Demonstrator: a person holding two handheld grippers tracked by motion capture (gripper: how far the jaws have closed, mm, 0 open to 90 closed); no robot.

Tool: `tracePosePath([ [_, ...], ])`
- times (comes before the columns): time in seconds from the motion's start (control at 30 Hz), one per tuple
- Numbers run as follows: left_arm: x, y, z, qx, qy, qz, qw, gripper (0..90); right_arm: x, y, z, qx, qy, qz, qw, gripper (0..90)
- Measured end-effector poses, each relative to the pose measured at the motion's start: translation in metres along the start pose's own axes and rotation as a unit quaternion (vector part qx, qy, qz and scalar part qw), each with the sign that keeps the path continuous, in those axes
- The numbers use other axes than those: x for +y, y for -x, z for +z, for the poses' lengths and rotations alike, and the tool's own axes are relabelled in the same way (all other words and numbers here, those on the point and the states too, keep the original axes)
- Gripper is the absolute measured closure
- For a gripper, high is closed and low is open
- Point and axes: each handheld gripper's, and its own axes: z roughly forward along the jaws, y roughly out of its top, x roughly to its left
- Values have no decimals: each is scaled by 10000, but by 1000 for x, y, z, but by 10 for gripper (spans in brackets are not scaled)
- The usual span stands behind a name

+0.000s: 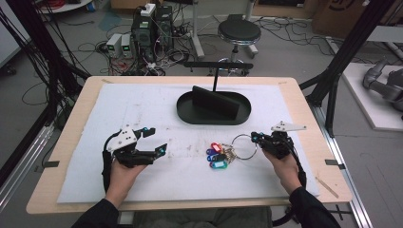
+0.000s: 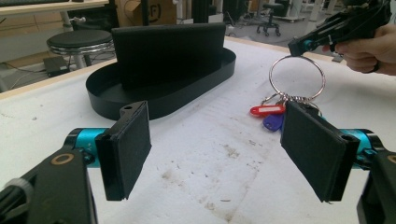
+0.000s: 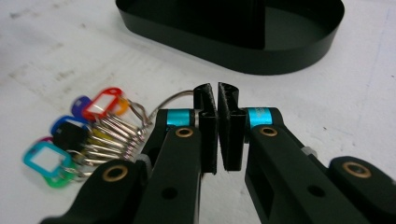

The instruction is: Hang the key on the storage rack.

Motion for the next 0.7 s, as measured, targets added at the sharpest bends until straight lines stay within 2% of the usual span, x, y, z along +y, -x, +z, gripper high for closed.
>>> tracePosePath([
  [0.2,0,0,0,-9,15,17,10000,243,5,-7,-5,378,364,193,9984,900],
  [0.27,1,0,0,-36,21,15,10000,243,6,-11,-5,421,330,128,9985,900],
  [0.4,1,1,0,-57,24,14,10000,243,4,-11,0,255,142,39,9996,900],
  [0.47,1,1,-1,-34,43,17,10000,243,2,-6,1,50,45,119,9999,900],
  [0.5,1,1,-1,-34,45,13,10000,243,0,-3,2,-128,-82,139,9998,893],
  [0.53,1,1,-1,-38,44,16,10000,243,-1,0,4,-200,-170,154,9995,881],
  [0.63,1,1,-1,-50,25,17,10000,243,-8,8,10,-508,-554,171,9970,835],
  [0.7,1,1,-2,-54,27,34,10000,243,-12,13,16,-570,-773,224,9951,792],
])
